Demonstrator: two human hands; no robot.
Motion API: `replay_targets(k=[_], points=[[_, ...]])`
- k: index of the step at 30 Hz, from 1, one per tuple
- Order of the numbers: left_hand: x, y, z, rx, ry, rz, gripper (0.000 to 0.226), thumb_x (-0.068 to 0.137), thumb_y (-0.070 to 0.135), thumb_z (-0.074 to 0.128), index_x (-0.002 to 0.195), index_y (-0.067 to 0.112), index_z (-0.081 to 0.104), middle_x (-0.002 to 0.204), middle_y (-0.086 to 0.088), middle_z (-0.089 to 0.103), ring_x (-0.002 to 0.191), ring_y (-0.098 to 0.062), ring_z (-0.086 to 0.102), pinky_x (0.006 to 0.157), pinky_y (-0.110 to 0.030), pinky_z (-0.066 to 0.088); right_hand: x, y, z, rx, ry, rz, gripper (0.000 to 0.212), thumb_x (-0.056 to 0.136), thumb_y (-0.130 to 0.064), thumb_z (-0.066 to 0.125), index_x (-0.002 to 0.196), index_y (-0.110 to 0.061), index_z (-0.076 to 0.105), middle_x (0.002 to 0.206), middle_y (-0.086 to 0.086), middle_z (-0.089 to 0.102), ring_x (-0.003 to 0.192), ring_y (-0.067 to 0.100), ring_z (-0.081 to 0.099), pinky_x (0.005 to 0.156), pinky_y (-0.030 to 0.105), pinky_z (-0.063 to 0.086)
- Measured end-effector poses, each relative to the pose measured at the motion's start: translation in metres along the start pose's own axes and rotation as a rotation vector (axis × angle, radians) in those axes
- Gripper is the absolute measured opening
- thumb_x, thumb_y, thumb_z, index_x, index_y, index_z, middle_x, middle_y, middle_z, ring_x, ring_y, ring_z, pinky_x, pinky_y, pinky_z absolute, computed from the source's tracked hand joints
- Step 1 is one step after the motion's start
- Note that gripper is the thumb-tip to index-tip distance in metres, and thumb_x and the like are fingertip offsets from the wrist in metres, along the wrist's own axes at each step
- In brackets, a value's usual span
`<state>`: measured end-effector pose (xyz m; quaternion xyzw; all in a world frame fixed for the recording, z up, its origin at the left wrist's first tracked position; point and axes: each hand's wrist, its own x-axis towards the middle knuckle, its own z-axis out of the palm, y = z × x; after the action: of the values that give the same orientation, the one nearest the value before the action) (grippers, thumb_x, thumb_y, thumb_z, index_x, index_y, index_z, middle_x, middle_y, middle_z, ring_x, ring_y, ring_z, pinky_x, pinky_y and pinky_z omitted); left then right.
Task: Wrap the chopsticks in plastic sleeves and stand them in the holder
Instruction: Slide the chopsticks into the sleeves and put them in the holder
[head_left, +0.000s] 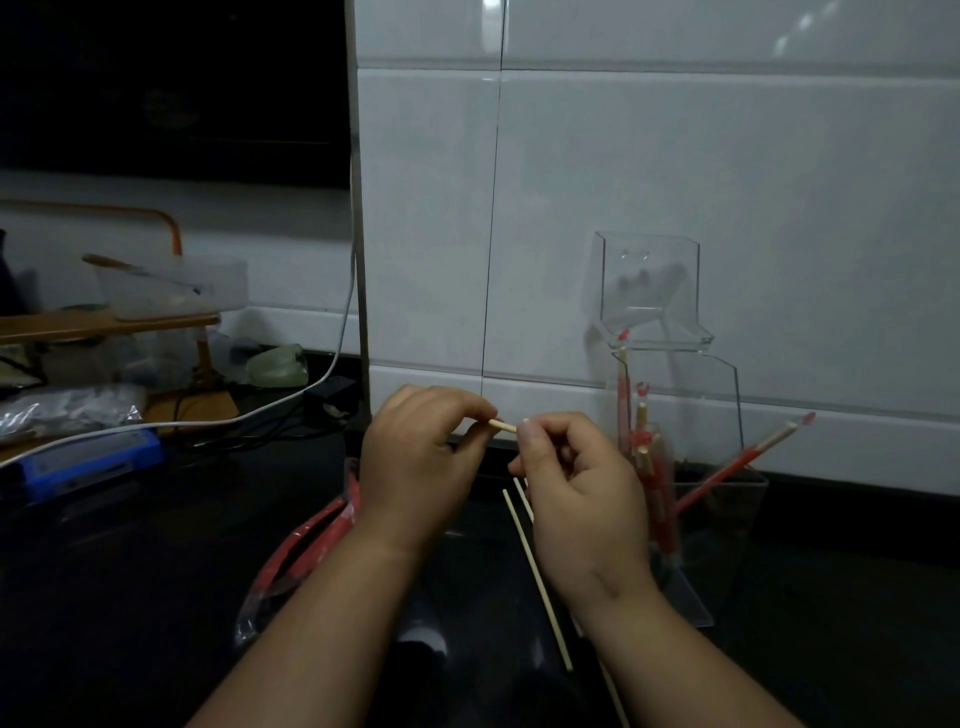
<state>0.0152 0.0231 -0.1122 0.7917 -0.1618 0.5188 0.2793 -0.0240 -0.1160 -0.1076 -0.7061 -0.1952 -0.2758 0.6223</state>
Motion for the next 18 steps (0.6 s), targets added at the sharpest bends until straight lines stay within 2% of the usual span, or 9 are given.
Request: replay_targets(k=[5,13,18], points=[[-0.0007,-0.0008,0.0006,0.029,0.017,0.035,0.009,0.078,0.026,0.069,0.081,0.019,0.074,0.08,0.007,0.071,0.076,-0.015,0.06,0.068,-0.029,0.042,0.0005,-0.0003,-0.0008,-0.011,0.015,0.015,0.021,0.096,-0.019,0.059,0.075,-0.022,0.064,0.065,-0.006,0.063,0.055,0.004,0.052,0.052,0.015,0.039],[-0.0017,0.0043,0.0047,0.016,0.008,0.126,0.015,0.081,0.028,0.063,0.079,0.018,0.074,0.076,0.006,0.07,0.073,-0.016,0.058,0.07,-0.03,0.042,0.0049,0.0078,-0.0002,-0.11,0.051,0.099,0.022,0.09,-0.027,0.068,0.071,-0.015,0.064,0.062,0.003,0.059,0.053,0.005,0.048,0.052,0.022,0.038],[-0.0021,0.005,0.0053,0.011,0.04,0.166,0.015,0.082,0.028,0.065,0.079,0.016,0.074,0.076,0.005,0.07,0.072,-0.018,0.059,0.068,-0.028,0.041,0.0047,0.0079,0.0003,-0.123,0.072,0.092,0.024,0.09,-0.027,0.068,0.069,-0.016,0.062,0.054,-0.006,0.053,0.051,0.005,0.048,0.051,0.02,0.038]])
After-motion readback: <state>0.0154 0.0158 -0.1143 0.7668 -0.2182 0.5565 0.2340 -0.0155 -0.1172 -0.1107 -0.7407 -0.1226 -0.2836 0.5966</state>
